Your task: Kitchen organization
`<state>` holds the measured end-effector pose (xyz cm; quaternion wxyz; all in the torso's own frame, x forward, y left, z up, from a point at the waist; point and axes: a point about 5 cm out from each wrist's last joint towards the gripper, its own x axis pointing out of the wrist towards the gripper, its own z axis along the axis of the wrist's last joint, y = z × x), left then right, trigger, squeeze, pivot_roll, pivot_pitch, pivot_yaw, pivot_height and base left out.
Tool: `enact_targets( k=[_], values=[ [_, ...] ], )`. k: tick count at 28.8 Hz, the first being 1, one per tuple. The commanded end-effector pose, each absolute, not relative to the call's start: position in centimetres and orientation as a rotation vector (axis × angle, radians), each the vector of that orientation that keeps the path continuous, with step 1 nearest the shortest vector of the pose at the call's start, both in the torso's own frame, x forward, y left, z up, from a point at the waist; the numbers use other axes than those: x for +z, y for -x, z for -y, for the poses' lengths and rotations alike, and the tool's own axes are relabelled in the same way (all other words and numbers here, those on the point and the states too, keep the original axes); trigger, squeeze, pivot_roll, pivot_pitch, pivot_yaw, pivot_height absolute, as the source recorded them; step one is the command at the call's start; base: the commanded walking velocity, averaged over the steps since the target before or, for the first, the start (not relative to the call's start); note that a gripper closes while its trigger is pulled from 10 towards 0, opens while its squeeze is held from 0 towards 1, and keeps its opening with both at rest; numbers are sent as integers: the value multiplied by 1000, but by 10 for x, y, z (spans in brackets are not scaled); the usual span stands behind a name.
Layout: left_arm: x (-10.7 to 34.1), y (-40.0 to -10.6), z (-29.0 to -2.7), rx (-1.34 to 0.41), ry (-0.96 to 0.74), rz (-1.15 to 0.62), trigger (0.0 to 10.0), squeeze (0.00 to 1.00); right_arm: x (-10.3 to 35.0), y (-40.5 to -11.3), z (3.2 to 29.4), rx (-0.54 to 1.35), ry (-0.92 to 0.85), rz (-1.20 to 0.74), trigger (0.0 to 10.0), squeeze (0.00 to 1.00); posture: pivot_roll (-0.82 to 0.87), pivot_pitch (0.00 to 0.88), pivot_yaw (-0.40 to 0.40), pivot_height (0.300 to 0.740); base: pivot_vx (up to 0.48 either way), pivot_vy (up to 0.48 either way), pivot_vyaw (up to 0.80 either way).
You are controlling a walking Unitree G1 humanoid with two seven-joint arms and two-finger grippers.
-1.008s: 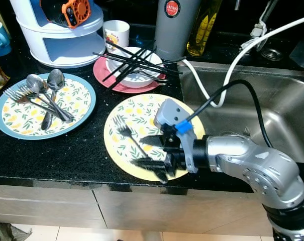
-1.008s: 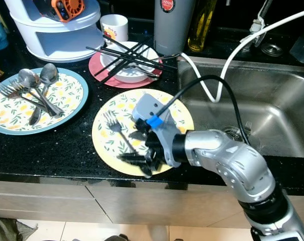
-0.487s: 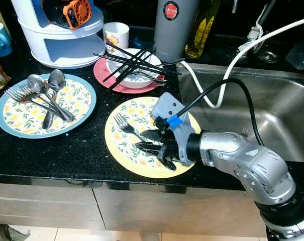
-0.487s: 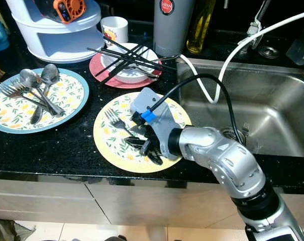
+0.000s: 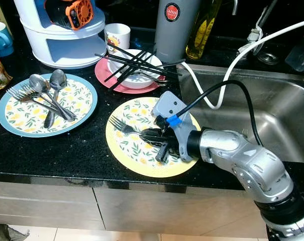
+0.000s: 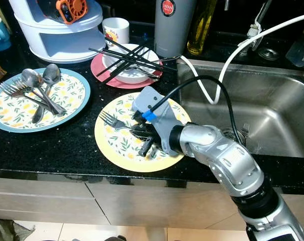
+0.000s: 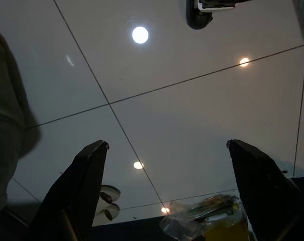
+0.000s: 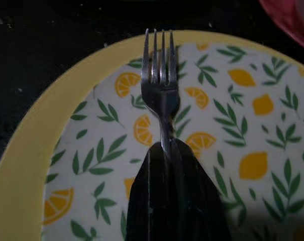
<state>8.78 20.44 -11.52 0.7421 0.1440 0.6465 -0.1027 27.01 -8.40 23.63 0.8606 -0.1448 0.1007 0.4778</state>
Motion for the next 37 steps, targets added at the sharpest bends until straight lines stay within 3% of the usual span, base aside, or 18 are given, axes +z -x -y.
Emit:
enact_targets(
  k=[1, 8, 13, 14, 23, 27, 31, 37],
  values=[
    [-116, -83, -202, -229, -303, -1435, 10000, 0, 249, -265, 87, 1092, 165, -116, 0, 0, 49, 112, -74, 740, 0, 0, 0],
    [-116, -83, -204, -228, -316, -1430, 10000, 0, 283, -250, 96, 1272, -180, 154, 0, 0, 50, 110, -68, 740, 0, 0, 0],
    [-116, -85, -206, -214, -339, -1418, 10000, 0, 293, -255, 105, 1238, -342, 250, 0, 0, 49, 111, -66, 740, 0, 0, 0],
    [-115, -86, -210, -191, -359, -1411, 10000, 0, 293, -265, 111, 1147, -386, 257, 10000, 0, 49, 112, -63, 740, 0, 0, 0],
    [-114, -80, -223, -161, -390, -1424, 10000, 0, 280, -306, 142, 748, -521, 212, 10000, 0, 43, 118, -55, 740, 0, 0, -490],
    [-114, -80, -223, -162, -392, -1424, 10000, 0, 280, -307, 144, 724, -534, 212, 10000, 0, 43, 118, -55, 740, 0, 0, -763],
    [-114, -81, -220, -177, -394, -1427, 10000, 0, 279, -314, 145, 648, -485, 202, 10000, 0, 41, 126, -53, 740, 0, 0, -763],
    [-116, -79, -211, -199, -391, -1434, 10000, 0, 271, -338, 137, 502, -252, 130, 10000, 0, 47, 138, -59, 740, 0, 0, -263]
  ],
)
